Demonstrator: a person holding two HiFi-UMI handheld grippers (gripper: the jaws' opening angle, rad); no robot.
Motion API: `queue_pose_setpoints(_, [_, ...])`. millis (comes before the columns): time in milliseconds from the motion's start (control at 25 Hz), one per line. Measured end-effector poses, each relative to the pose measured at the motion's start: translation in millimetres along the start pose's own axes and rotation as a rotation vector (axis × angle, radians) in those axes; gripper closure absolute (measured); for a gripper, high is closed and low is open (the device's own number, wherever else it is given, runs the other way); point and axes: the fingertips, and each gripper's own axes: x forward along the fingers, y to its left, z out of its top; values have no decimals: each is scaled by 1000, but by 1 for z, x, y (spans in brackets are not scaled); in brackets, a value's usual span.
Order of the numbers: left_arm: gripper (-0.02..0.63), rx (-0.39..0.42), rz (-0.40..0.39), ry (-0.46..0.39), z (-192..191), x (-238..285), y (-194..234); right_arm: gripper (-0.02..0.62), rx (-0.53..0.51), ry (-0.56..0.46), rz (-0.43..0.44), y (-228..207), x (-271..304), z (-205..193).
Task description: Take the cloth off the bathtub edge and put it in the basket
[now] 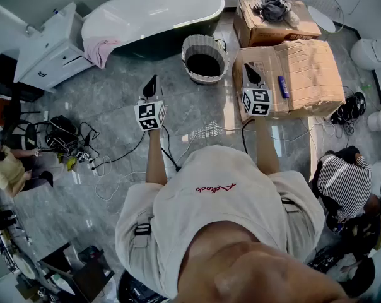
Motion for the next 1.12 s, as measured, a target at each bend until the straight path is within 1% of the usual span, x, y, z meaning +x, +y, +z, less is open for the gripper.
queue_pose_setpoints(480, [606,-6,-3,-4,-4,-2,7,589,-12,-4,-6,5,0,3])
queue_pose_setpoints(640, [606,-11,9,-1,-9,-9,15,589,-2,-10,14,16,4,3])
queue_pose_setpoints(880, [606,-18,51,-2,-14,-28,47,589,-18,-19,73,56,24,11])
queue_pose_setpoints(1120, [606,-33,135,1,-21,-67,105,589,-57,-27,176,129,57,26])
